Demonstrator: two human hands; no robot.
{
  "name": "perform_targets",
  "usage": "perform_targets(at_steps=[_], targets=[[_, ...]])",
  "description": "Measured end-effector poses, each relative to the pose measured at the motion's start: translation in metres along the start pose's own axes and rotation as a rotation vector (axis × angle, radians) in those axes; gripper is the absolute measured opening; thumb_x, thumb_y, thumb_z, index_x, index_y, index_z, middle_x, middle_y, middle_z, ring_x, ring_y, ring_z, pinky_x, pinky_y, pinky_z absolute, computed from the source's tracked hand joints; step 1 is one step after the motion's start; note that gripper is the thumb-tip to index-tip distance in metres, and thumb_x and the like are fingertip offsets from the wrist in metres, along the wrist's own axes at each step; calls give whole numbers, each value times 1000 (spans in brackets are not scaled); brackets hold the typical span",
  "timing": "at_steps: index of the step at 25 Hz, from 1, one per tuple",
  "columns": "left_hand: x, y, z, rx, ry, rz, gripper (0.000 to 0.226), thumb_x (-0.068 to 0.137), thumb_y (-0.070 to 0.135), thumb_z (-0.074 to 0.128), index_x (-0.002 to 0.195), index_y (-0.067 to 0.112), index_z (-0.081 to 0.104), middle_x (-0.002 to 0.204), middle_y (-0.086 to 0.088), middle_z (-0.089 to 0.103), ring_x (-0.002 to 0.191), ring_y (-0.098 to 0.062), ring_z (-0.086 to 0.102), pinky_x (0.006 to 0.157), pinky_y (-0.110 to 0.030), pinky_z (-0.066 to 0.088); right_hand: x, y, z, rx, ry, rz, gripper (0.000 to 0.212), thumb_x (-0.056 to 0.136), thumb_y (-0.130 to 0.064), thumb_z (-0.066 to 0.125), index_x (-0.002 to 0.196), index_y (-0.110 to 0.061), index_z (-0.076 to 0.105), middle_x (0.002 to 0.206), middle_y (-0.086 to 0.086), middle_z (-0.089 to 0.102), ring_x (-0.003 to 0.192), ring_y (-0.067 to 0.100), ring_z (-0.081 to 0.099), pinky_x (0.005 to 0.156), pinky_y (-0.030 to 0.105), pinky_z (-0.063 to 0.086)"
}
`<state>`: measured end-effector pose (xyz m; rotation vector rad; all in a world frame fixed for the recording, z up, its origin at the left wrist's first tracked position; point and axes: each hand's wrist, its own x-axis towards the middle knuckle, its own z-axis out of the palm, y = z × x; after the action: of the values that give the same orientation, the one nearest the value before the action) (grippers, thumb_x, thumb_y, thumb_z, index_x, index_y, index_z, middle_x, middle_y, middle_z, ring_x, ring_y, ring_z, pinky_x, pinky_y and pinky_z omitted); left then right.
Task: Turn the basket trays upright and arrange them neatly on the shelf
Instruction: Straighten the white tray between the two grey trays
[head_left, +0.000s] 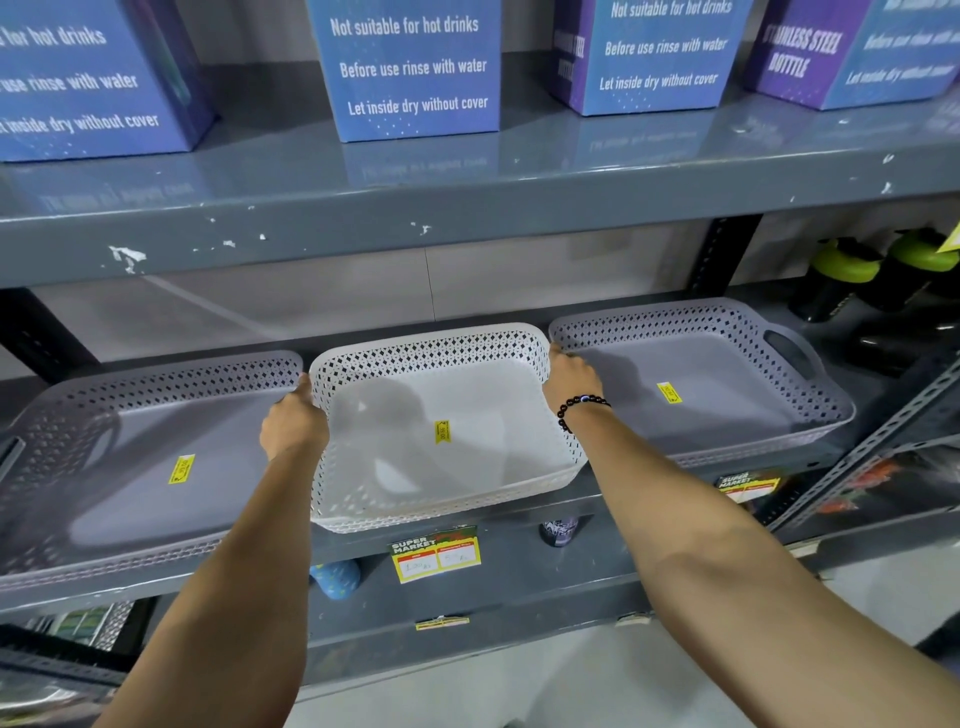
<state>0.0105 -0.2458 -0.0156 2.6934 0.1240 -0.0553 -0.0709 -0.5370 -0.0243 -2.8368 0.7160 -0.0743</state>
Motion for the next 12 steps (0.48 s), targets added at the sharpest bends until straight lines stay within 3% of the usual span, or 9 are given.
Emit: perform_targets(at_steps=[12], targets=[[-1,1,-2,-3,-11,-15,60,94,0,32,148,28,30,125,-23,60,109,-40,59,86,-43,50,1,-1,3,-13,2,0,48,91,5,41,139,1,35,116,26,63,102,36,65,80,40,55]])
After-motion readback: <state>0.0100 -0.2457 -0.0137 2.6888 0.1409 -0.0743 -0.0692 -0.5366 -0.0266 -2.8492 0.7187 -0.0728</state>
